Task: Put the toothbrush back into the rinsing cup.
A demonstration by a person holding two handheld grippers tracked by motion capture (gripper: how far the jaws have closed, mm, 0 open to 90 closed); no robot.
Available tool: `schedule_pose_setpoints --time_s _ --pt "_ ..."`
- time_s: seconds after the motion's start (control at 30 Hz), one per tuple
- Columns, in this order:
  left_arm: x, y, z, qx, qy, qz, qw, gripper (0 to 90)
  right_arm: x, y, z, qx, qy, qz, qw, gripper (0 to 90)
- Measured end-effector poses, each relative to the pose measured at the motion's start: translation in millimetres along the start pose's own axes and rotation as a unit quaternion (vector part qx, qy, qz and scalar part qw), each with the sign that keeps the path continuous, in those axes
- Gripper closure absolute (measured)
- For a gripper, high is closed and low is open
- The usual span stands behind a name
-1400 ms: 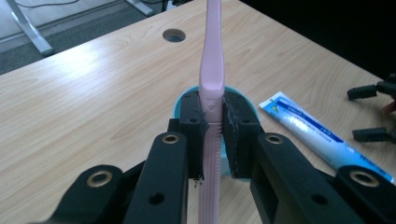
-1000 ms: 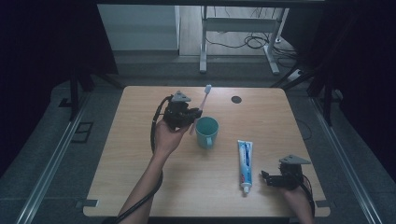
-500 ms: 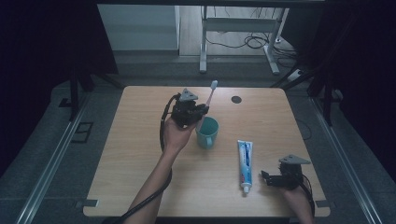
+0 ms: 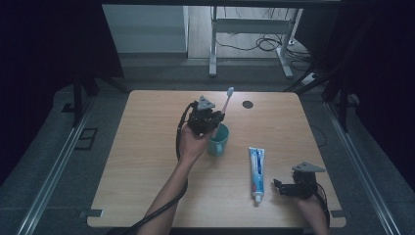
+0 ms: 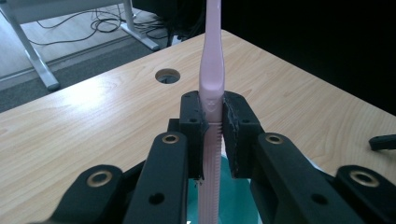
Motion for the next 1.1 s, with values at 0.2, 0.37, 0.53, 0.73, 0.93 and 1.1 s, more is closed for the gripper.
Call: schedule_pose_setpoints --time_s 0.2,0.37,0.53,0.73,0.93,1.1 --pt "7.9 6.4 -0.1 -0.002 -0.003 -0.003 1.0 79.0 0.0 0.0 0.0 0.0 0.0 0.0 1.0 3.7" --pt "15.7 11.5 0.0 -0.006 -0.004 -0.007 0.9999 79.0 0.0 0.0 0.0 0.0 0.0 0.0 1.0 3.7" --pt "24.0 16.0 -0.4 -0.009 -0.005 -0.015 0.9998 79.0 0.0 0.0 0.0 0.0 0.0 0.0 1.0 3.7" --pt "33.4 21.6 -0.3 -0.012 -0.008 -0.024 0.9996 78.9 0.0 0.0 0.0 0.0 0.0 0.0 1.0 3.7" --pt "40.9 27.6 0.0 -0.014 -0.011 -0.034 0.9993 78.9 0.0 -0.1 -0.1 0.0 0.001 -0.001 1.0 3.7" --pt "45.4 32.4 1.3 -0.018 -0.014 -0.045 0.9987 78.9 0.0 -0.1 -0.1 0.0 0.001 -0.001 1.0 3.7"
Point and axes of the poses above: each handheld gripper's, and its own axes: y roughly forward along the jaws, x roughly out of its underside, z roughly to its right, the point moved 1 cm from there along y, roughly forward along the jaws, and after that the axes turned 1 degree about x, right-handed, at the moved point
